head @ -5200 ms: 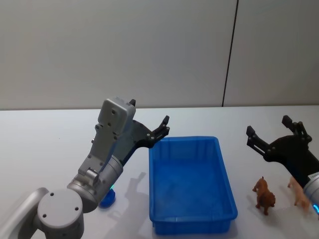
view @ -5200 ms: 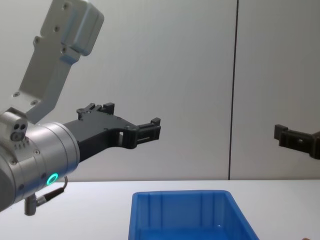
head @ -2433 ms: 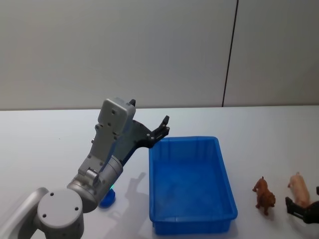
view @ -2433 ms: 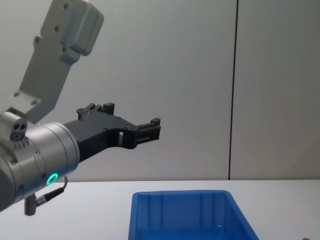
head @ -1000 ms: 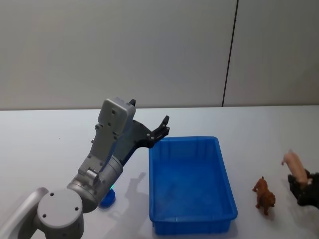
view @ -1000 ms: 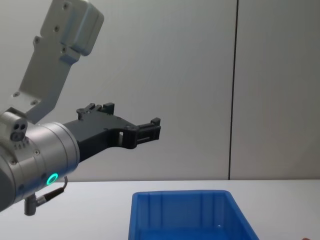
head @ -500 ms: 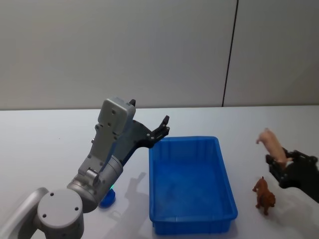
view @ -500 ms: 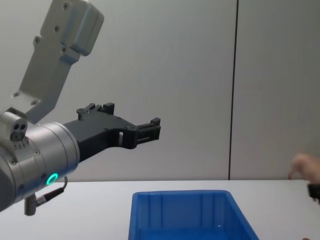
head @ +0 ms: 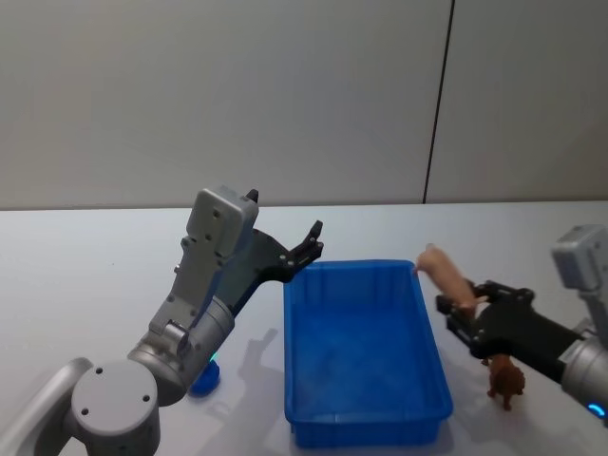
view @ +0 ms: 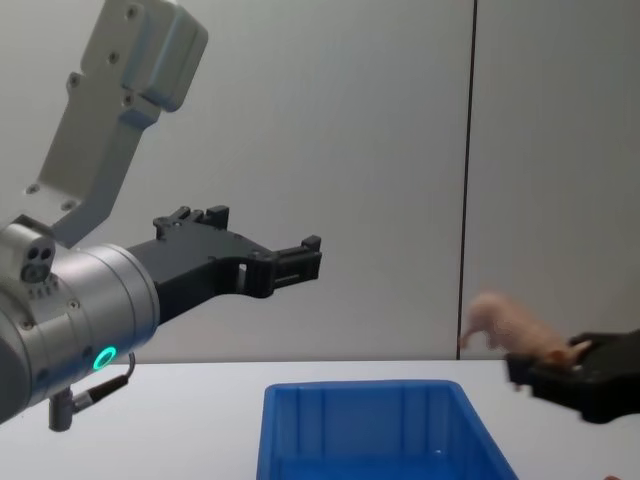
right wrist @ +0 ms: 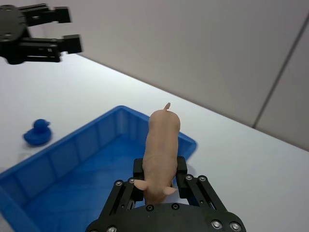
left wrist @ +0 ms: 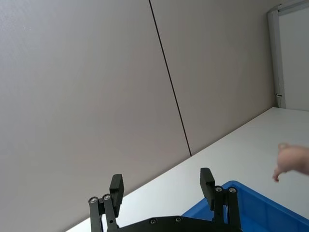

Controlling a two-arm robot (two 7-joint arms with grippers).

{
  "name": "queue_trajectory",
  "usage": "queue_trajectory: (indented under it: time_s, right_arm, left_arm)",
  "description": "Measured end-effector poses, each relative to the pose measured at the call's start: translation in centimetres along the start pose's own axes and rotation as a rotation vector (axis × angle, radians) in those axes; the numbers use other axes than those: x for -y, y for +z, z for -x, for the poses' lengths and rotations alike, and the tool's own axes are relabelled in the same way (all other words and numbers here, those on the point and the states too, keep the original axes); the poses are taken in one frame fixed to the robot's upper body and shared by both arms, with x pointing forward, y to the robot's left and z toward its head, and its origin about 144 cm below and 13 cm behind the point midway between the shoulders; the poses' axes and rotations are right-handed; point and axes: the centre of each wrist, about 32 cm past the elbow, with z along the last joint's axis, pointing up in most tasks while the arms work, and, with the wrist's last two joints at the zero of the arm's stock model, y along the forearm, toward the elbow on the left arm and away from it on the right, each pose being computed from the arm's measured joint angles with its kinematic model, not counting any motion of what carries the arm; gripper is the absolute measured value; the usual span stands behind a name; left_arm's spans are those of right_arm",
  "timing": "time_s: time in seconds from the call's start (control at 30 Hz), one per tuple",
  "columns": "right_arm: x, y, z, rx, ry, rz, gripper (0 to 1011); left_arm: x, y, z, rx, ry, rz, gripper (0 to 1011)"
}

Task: Pick up the two dolls from the table and place them into the box.

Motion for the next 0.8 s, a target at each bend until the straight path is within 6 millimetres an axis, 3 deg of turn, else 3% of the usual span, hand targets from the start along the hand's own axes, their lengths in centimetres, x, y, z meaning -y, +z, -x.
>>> queue_trajectory:
  time_s: [0.1, 0.37, 0.5, 0.63, 0.8]
  right_arm:
    - [-0.9, 0.2, 0.4, -0.012, 0.047, 0.007, 396]
    - [-2.5, 0.3, 0.9, -0.036, 0.117, 0.026, 678]
    - [-2.8, 0.3, 0.8, -0.040, 0.124, 0.031, 747]
    - [-2.8, 0.2, 0.7, -0.043, 0.119, 0.035, 898]
    - [-2.3, -0.1, 0.2, -0.051, 0.086, 0.040, 1001]
  left_arm:
    - [0.0, 0.0, 0.0, 0.000, 0.000, 0.000, 1001]
    - [0.0, 0.0, 0.0, 0.000, 0.000, 0.000, 1001]
    - [0.0, 0.0, 0.0, 0.000, 0.000, 0.000, 1001]
    - [0.0, 0.0, 0.0, 0.000, 0.000, 0.000, 1001]
    - [0.0, 0.0, 0.0, 0.000, 0.000, 0.000, 1001]
